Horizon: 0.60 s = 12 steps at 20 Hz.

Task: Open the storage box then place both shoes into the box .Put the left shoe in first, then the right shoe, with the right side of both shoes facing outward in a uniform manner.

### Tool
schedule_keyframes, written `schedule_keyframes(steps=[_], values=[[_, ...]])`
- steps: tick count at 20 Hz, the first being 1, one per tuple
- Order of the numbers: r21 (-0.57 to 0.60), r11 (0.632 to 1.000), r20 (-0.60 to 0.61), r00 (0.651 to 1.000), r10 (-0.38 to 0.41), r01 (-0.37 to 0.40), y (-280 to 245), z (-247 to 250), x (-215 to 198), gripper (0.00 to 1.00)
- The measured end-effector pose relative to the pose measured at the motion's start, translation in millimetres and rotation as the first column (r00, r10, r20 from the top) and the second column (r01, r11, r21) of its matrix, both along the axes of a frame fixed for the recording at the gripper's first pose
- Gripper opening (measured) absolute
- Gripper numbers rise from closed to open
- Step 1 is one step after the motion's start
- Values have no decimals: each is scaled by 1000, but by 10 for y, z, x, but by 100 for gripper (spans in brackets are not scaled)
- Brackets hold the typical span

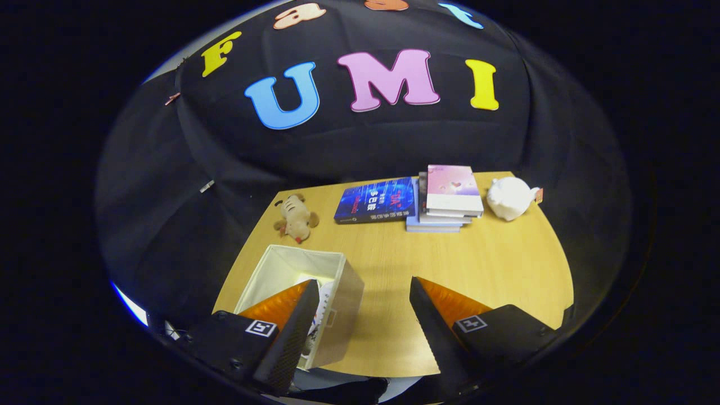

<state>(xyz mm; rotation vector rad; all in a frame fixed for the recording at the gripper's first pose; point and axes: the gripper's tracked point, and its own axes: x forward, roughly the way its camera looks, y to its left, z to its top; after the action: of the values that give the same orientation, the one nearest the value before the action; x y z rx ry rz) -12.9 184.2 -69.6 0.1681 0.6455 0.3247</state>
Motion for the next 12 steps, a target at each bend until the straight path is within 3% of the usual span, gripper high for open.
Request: schedule_keyframes(steps=[3,7,12], values=[[-3,1000,164,986,-7,8,-393,358,111,99],[-11,999,368,930,-26,32,-887,840,178,98],[-25,998,481,876,-43,63,-1532,1087,245,98]])
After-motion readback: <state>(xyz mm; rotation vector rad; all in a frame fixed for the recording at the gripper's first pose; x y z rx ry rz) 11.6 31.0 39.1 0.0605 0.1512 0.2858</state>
